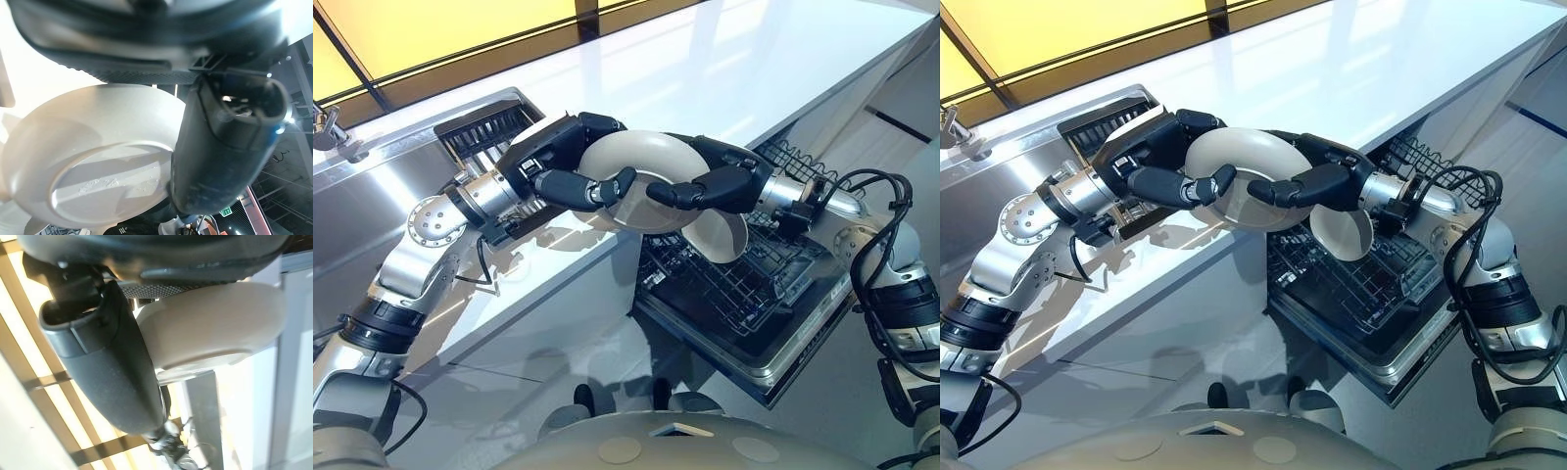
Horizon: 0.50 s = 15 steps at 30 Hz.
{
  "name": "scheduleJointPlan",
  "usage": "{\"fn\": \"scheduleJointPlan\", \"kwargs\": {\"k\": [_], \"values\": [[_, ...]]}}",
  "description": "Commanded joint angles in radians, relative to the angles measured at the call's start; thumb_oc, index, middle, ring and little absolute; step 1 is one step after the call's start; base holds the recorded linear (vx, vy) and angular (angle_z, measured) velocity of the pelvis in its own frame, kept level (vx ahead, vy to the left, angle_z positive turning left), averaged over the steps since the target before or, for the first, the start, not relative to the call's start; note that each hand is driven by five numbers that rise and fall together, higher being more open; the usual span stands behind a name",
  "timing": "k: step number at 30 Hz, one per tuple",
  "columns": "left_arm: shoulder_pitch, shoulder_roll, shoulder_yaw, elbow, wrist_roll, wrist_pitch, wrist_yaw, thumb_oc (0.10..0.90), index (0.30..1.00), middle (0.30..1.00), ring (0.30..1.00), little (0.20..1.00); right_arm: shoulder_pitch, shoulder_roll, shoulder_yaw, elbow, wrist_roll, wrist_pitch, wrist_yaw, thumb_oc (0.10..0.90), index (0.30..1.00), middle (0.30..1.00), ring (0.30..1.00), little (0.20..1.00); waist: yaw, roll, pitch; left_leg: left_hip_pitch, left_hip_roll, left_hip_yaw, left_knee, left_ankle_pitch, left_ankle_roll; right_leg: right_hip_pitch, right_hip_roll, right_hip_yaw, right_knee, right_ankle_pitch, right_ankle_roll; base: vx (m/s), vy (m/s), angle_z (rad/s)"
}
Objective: Pick up plates and place into dishwasher.
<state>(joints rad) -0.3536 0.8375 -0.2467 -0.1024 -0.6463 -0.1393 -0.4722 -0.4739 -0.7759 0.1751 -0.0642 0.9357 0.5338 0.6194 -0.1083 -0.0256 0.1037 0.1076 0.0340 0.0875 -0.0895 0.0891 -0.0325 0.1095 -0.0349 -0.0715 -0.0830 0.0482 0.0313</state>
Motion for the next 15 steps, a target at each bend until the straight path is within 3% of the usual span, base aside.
{"fn": "scheduleJointPlan", "kwargs": {"k": [1,8,15], "values": [[-0.128,0.007,0.031,0.018,-0.068,-0.150,0.094,0.100,0.300,0.300,0.300,0.200,-0.015,-0.032,0.051,-0.047,-0.031,-0.057,0.038,0.100,0.300,0.300,0.300,0.200,0.006,-0.003,-0.070,-0.005,-0.050,0.018,0.004,-0.076,0.044,-0.055,0.054,-0.030,0.119,-0.079,0.046,0.00,0.000,0.00],[-0.124,0.009,0.026,0.028,-0.071,-0.158,0.105,0.100,0.300,0.300,0.300,0.200,-0.034,-0.050,0.070,-0.062,-0.040,-0.070,0.007,0.100,0.300,0.300,0.300,0.200,0.007,-0.006,-0.065,-0.006,-0.046,0.017,0.006,-0.074,0.041,-0.047,0.055,-0.037,0.115,-0.082,0.042,-0.01,-0.027,-0.02],[-0.104,0.004,0.033,0.043,-0.082,-0.137,0.124,0.100,0.300,0.300,0.300,0.200,-0.036,-0.029,0.058,-0.064,0.006,-0.128,-0.066,0.100,0.300,0.300,0.300,0.200,0.013,-0.005,-0.066,-0.006,-0.043,0.016,0.008,-0.074,0.039,-0.038,0.054,-0.045,0.105,-0.080,0.040,0.00,-0.025,0.00]]}}
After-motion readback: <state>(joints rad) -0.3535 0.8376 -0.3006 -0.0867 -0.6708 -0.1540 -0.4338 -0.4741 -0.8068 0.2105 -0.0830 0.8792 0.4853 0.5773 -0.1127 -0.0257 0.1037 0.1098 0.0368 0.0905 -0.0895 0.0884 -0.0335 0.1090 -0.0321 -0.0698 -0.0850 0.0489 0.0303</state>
